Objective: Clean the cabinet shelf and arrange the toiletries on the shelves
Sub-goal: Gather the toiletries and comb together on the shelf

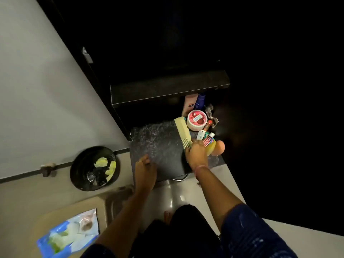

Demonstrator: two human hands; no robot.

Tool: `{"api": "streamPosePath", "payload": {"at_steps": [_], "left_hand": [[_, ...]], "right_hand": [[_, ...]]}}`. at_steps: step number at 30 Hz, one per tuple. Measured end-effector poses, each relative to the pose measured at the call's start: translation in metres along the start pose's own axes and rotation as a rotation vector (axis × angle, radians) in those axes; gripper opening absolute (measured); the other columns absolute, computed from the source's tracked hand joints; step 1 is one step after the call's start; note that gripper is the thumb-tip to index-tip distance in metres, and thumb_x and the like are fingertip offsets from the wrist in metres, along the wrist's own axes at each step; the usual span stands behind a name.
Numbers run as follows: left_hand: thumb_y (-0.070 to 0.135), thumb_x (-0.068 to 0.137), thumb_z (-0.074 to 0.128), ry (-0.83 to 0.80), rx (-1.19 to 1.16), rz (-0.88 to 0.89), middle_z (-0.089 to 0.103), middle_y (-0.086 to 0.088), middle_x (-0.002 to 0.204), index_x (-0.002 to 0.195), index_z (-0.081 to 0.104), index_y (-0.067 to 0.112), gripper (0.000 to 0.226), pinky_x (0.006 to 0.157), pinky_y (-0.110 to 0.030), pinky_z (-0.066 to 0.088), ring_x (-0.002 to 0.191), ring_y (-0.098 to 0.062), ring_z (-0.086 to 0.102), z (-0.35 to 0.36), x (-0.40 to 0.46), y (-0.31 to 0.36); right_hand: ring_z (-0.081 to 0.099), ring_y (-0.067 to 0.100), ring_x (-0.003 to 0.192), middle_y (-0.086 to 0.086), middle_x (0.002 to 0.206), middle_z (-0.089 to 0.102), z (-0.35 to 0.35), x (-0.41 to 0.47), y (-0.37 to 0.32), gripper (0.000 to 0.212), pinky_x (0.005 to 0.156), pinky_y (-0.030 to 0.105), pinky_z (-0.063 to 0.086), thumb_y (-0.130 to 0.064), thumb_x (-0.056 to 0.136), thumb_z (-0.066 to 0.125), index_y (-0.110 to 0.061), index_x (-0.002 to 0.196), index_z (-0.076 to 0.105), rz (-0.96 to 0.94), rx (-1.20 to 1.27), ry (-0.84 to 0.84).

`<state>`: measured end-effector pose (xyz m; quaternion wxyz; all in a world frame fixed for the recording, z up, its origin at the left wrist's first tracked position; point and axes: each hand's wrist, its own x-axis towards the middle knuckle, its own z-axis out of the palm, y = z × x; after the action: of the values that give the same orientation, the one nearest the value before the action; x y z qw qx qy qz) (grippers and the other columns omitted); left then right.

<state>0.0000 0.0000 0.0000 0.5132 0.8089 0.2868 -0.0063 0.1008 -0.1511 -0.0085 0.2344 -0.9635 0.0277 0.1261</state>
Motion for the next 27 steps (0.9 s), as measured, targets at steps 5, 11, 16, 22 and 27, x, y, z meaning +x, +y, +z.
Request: {"api": "streamPosePath", "payload": {"at_steps": [5,11,16,22,27], "left_hand": [[0.004,0.086,0.05,0.039,-0.046,-0.156,0.066,-0.004,0.093,0.098,0.066,0.012,0.022,0.065,-0.024,0.043,0.082,-0.019,0.06,0.003,0.005,-0.004],[0.008,0.088,0.051,0.029,-0.15,-0.261,0.06,-0.01,0.113,0.106,0.062,0.015,0.022,0.063,-0.019,0.044,0.093,-0.023,0.06,0.011,0.019,-0.019],[0.008,0.09,0.05,0.027,-0.189,-0.279,0.06,-0.01,0.113,0.102,0.061,0.017,0.018,0.054,-0.015,0.042,0.088,-0.02,0.058,0.012,0.025,-0.026],[0.005,0.09,0.051,0.034,-0.295,-0.301,0.062,-0.01,0.109,0.104,0.061,0.014,0.02,0.051,-0.013,0.049,0.089,-0.023,0.06,0.006,0.025,-0.027],[0.01,0.087,0.055,-0.009,-0.293,-0.325,0.067,-0.008,0.107,0.091,0.064,0.028,0.02,0.092,-0.044,0.052,0.098,-0.026,0.063,-0.006,0.027,-0.031]], "right_hand": [[0.049,0.035,0.115,0.021,0.126,0.049,0.013,0.037,-0.009,0.041,0.101,0.039,0.038,-0.007,0.088,0.051,0.002,0.127,0.044,0.008,-0.092,0.017],[0.052,0.038,0.112,0.024,0.12,0.053,0.021,0.057,-0.01,0.036,0.096,0.04,0.041,-0.015,0.09,0.055,0.005,0.119,0.048,0.071,-0.126,-0.02],[0.052,0.04,0.113,0.024,0.122,0.052,0.023,0.067,-0.014,0.04,0.094,0.041,0.045,-0.013,0.084,0.06,0.004,0.119,0.049,0.176,-0.068,-0.027],[0.06,0.039,0.104,0.022,0.112,0.063,0.015,0.076,-0.022,0.039,0.084,0.042,0.05,-0.02,0.076,0.069,0.001,0.108,0.059,0.288,0.049,-0.067],[0.066,0.027,0.084,0.014,0.097,0.071,0.015,0.057,-0.037,0.029,0.074,0.036,0.053,-0.022,0.072,0.077,-0.006,0.095,0.067,0.367,0.492,-0.111]]}}
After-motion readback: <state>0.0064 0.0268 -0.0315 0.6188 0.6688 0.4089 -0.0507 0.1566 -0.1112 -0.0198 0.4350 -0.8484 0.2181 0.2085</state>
